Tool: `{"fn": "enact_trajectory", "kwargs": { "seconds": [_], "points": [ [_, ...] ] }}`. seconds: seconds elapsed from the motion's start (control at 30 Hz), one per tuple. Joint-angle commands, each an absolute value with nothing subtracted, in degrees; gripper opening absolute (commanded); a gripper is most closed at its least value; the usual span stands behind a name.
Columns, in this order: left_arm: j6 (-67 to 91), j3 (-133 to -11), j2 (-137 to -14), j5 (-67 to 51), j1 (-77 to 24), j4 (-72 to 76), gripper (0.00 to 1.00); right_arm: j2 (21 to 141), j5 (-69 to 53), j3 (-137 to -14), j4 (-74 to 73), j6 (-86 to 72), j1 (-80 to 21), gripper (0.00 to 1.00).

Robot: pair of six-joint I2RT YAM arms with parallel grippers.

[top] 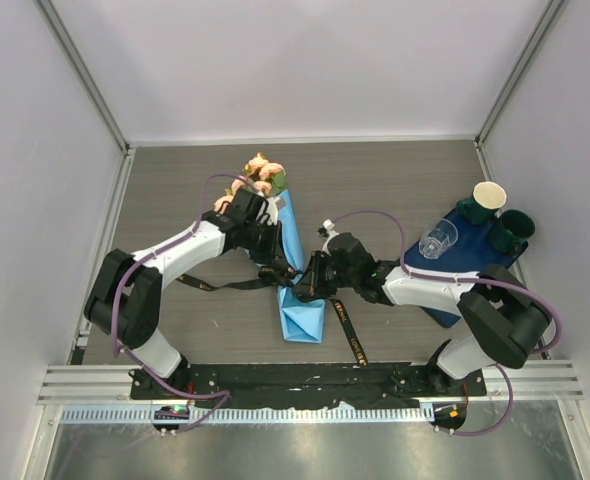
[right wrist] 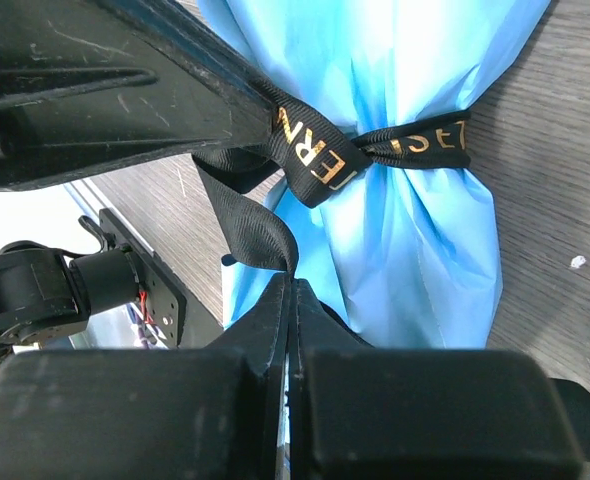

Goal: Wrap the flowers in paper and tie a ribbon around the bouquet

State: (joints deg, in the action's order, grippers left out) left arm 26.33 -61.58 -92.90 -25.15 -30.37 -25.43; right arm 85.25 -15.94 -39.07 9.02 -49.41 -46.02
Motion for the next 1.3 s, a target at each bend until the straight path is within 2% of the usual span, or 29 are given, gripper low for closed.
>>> {"fn": "enact_trajectory", "kwargs": {
  "seconds": [0.0,0.43,0.73,0.97,1.27],
  "points": [
    [27.33,-62.76,-89.92,-26.45,-30.67,-22.33,0.05,83.58,-16.43,-40.69,10.80,-49.57,-46.05,0.00],
    [31.64,-55.82,-83.85,-30.94,-30.67,-17.31,0.05,88.24,-12.14,-36.21,28.81,-66.61,-46.05,0.00],
    [31.11,-53.70,-81.83,-29.53,-30.67,-18.11,0.04,86.75,-5.45,-32.17,28.65,-72.60,-46.05,0.00],
    [31.38,-52.38,-81.39,-30.15,-30.67,-17.75,0.06,90.52,-9.57,-32.43,37.78,-74.52,-46.05,0.00],
    [32.61,-51.16,-79.90,-30.85,-30.67,-17.75,0.14,95.18,-10.38,-31.03,48.42,-79.54,-46.05,0.00]
  ]
}}
